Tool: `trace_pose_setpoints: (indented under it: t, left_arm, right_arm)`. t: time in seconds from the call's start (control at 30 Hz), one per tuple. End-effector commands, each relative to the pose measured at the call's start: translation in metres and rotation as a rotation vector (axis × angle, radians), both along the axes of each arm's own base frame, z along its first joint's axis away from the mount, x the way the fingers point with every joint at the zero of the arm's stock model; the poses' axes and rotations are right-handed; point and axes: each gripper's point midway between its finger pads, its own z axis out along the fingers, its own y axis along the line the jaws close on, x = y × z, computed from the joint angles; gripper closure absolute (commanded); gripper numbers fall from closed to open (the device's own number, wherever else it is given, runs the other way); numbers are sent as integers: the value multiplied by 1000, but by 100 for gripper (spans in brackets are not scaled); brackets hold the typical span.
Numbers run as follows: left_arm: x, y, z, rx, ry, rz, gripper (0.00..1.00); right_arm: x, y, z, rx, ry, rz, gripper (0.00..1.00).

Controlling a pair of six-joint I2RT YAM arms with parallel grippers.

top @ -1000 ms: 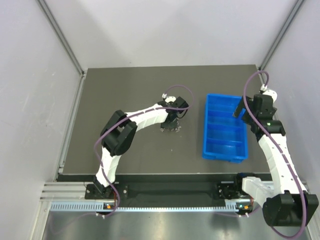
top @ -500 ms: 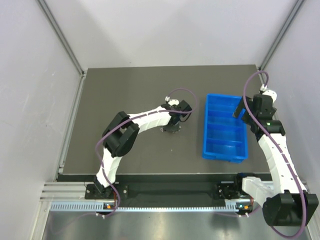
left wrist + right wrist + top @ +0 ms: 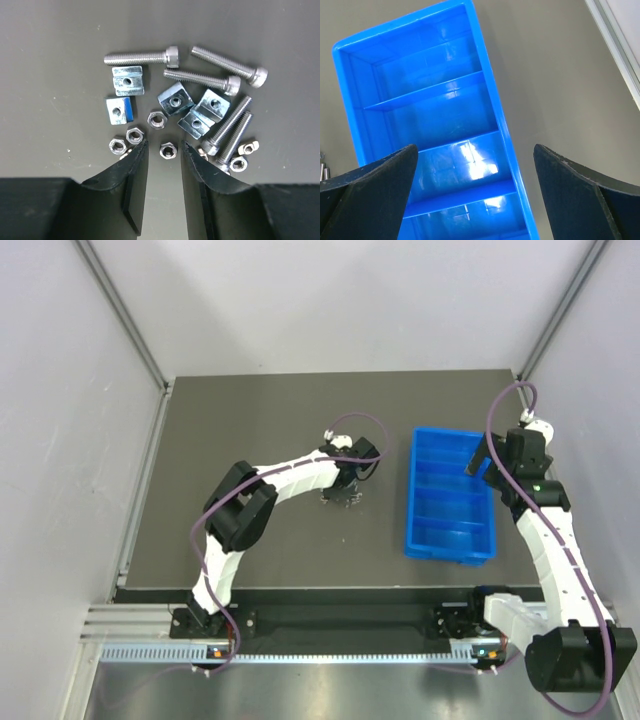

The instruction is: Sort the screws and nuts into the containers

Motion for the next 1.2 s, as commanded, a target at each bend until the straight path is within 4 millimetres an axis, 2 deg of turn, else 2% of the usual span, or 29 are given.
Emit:
trace_pose_setpoints:
  t: [0.0, 0.23, 0.73, 0.87, 0.97, 1.17]
  left_arm:
    - [-1, 4, -13, 15, 19, 27, 62]
    - [-9, 5, -22, -9, 50, 18, 64]
    - [-18, 4, -23, -38, 67, -3, 84]
    - [-12, 3, -7, -38, 25, -26, 85]
    - [-7, -2, 14, -59, -20, -44, 86]
    - [-7, -29, 82, -124, -141, -137, 87]
  right_arm:
    - [7, -5, 12, -16, -60, -14, 0]
    - [6, -5, 11, -16, -57, -15, 0]
    - [6, -7, 11, -21, -53, -23, 1]
    - [6, -7, 12, -24, -58, -27, 0]
    - [5, -9, 12, -20, -58, -45, 0]
    - [0, -19, 14, -25, -55, -125, 0]
